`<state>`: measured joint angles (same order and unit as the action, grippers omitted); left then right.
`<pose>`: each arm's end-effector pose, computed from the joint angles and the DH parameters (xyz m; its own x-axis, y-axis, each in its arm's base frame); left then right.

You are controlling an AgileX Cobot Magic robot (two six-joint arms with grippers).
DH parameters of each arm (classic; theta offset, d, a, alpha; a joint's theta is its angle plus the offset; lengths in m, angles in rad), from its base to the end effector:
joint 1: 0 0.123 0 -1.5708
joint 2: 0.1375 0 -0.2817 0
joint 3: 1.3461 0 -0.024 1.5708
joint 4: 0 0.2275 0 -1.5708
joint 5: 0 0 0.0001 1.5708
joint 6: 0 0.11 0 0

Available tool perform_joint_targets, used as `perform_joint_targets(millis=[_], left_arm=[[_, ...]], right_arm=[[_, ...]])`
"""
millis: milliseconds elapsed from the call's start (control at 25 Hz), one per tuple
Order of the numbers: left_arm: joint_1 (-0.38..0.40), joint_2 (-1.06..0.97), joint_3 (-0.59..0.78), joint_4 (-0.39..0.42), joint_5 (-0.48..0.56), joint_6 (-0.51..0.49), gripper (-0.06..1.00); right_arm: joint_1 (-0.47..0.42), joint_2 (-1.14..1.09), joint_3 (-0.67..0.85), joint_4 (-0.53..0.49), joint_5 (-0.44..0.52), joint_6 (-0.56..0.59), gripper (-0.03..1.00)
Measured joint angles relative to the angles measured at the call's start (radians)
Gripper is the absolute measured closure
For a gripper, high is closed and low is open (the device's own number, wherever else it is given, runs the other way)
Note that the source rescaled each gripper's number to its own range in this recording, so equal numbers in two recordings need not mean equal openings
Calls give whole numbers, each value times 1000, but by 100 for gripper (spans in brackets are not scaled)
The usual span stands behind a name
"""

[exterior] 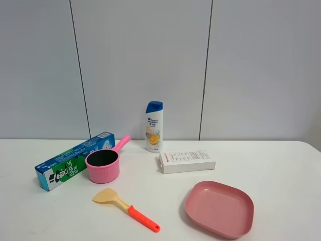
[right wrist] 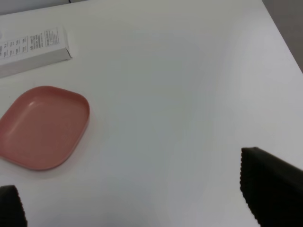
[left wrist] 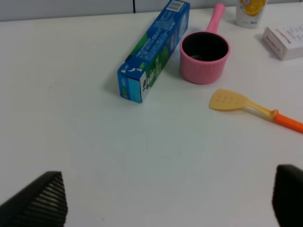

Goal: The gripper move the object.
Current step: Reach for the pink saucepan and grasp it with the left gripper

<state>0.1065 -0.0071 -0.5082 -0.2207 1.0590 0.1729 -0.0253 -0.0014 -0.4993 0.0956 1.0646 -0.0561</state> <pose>-0.0058 -0.0217 0.2617 -0.4238 0.0173 -0.9056 0.0939 0.9953 -0.0249 -0.0054 0.0093 0.2572 -0.4565 0.0019 -0.8897 -0.0534 0.9981 0.0296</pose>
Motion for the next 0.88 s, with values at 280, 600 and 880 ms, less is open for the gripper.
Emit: perform_joint_targets(millis=[280,600,880], left_arm=[[0,0,0,0,0,0,-6],[0,0,0,0,0,0,-6],[0,0,0,0,0,0,-6]], right_arm=[[0,0,0,0,0,0,-3],[0,0,0,0,0,0,-3],[0,0,0,0,0,0,-3]])
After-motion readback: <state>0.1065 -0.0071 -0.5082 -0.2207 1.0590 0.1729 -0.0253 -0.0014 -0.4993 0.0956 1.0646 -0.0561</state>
